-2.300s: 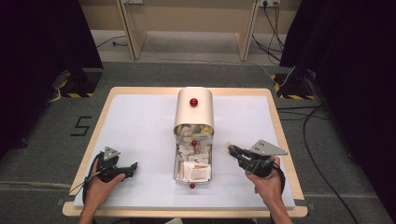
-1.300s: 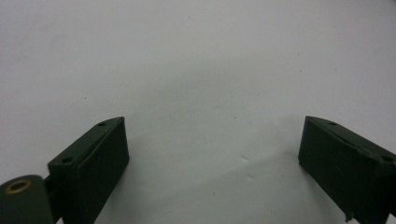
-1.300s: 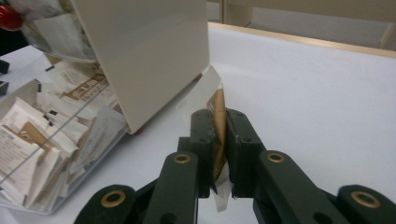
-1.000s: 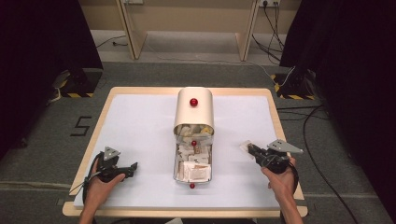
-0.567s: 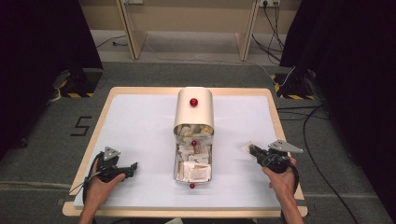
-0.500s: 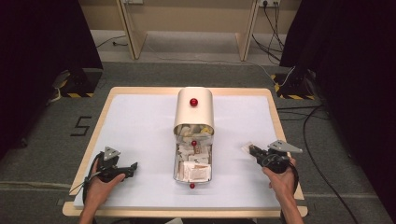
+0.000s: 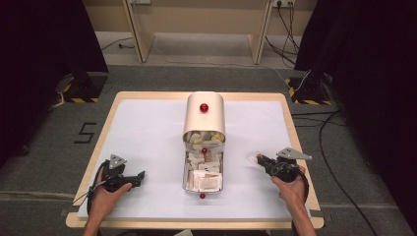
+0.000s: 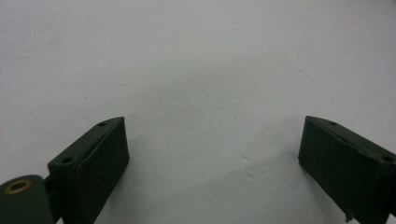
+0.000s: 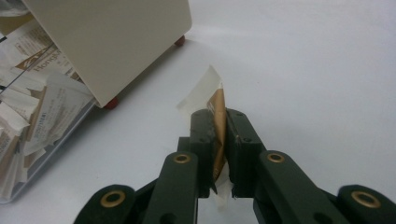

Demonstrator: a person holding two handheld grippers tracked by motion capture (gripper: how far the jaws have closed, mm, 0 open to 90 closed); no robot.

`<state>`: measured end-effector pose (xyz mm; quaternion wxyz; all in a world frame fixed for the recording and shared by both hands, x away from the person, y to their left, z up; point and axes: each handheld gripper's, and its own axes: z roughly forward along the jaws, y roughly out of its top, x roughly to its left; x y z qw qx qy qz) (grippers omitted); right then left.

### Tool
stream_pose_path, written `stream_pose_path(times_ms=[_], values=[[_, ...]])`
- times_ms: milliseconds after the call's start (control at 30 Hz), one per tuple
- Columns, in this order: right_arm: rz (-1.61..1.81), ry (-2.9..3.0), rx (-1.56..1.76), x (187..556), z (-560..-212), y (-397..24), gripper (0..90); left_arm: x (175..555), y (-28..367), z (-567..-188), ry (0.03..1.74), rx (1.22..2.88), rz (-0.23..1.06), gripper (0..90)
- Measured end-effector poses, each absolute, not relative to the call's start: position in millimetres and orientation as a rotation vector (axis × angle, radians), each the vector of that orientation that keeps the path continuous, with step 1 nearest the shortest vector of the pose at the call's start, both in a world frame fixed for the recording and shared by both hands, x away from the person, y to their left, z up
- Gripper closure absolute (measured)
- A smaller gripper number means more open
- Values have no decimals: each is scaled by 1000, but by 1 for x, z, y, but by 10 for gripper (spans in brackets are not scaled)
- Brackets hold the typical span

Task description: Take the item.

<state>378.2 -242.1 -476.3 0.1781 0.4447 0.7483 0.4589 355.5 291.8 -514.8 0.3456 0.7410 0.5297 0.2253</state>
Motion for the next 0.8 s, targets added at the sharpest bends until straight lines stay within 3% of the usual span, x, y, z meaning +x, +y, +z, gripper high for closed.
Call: stream_pose_path(times_ms=[800], values=[[1215,2145,1324,389,-491,-235,822,355,292,-515,1375,1924,585,76]])
